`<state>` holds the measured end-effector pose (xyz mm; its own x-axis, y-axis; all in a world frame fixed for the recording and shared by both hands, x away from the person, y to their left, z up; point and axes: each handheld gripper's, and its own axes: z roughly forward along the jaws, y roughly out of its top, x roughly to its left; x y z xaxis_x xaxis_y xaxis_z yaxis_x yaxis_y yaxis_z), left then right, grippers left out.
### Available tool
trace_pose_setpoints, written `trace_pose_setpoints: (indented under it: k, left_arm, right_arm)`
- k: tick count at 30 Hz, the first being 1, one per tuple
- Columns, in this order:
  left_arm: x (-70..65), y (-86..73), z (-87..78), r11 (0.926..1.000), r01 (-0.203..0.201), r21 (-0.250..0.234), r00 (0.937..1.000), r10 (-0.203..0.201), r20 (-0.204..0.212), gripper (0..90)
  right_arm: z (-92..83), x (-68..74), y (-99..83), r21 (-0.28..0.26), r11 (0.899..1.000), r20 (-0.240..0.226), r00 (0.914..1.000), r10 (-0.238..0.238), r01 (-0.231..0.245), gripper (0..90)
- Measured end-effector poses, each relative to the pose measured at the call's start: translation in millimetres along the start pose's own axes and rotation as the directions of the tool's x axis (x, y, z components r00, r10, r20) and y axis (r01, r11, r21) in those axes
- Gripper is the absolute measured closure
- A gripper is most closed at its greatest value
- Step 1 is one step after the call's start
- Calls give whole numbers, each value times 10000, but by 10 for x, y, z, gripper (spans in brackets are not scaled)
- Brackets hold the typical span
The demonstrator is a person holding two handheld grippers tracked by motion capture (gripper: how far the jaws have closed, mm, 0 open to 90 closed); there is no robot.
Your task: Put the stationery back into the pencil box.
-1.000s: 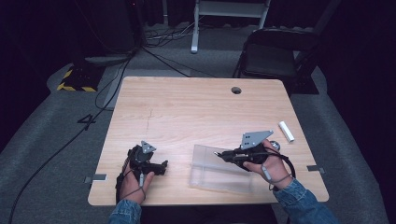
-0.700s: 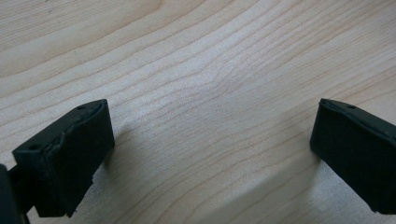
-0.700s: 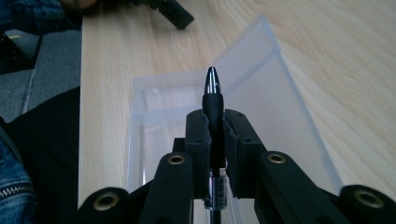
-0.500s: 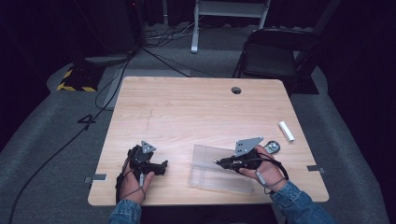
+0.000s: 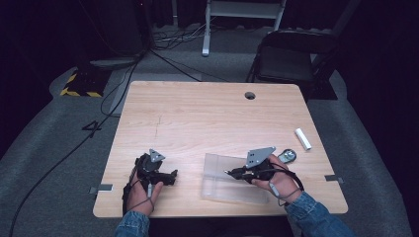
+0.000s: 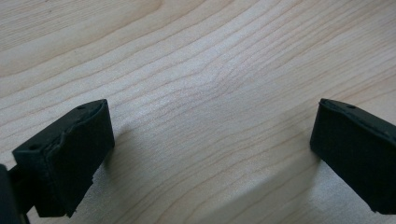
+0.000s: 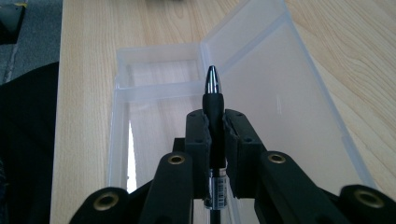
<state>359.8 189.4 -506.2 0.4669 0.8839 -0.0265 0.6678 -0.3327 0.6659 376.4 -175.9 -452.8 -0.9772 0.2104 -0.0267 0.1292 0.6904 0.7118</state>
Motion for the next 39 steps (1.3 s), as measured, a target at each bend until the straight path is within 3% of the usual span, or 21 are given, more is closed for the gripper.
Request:
trace_pose_setpoints:
  k: [19,39]
  left_arm:
    - [0,0,0,10000,0,-1,10000,0,-1,1]
    - [0,0,0,10000,0,1,10000,0,-2,1]
  right_arm:
    - [172,68,3,749,9960,45,9988,-495,490,810]
    - [252,100,-9,1110,9925,29,9986,-528,521,807]
